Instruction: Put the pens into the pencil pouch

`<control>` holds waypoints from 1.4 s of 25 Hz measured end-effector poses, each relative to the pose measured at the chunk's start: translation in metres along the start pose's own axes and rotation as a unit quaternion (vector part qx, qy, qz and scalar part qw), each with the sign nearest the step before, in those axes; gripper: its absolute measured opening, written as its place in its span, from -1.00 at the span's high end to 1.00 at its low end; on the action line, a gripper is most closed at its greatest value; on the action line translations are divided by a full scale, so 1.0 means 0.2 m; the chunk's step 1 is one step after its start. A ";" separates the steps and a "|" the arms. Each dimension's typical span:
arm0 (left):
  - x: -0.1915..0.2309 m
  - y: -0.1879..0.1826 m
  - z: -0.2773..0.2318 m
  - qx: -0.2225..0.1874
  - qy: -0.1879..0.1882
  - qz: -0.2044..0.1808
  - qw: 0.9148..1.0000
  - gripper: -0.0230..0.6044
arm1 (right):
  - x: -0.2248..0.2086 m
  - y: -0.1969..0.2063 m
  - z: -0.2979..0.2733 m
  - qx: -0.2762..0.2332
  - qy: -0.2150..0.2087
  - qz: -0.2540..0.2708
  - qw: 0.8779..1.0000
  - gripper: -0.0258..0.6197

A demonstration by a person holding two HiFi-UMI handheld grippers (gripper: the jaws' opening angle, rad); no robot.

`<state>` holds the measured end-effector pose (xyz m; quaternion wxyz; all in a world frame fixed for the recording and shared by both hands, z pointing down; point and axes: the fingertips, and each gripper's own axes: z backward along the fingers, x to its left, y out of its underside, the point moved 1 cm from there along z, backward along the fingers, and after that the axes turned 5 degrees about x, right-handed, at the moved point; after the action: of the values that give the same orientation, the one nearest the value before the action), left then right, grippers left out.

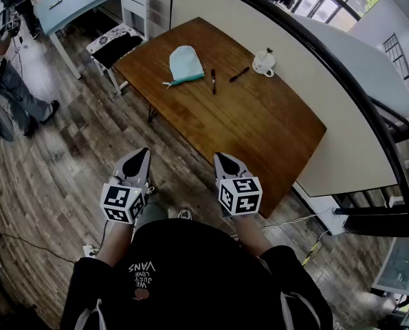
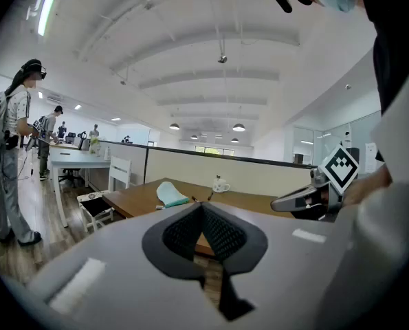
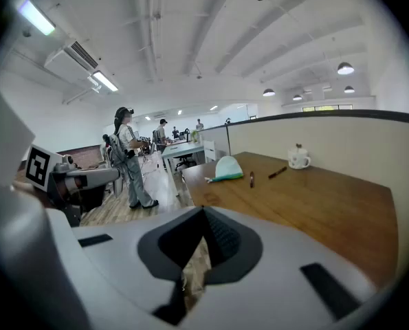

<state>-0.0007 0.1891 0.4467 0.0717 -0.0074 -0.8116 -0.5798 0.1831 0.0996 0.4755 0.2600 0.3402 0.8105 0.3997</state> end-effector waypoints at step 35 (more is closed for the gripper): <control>0.88 -0.08 -0.86 0.117 0.210 -0.077 0.967 0.36 | -0.12 -0.28 -0.74 0.022 0.218 -0.203 0.954 0.58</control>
<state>-0.1570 0.0096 0.5073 0.1964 0.1858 -0.8387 -0.4727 0.0766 -0.0133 0.5127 0.1454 0.0790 0.9078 0.3854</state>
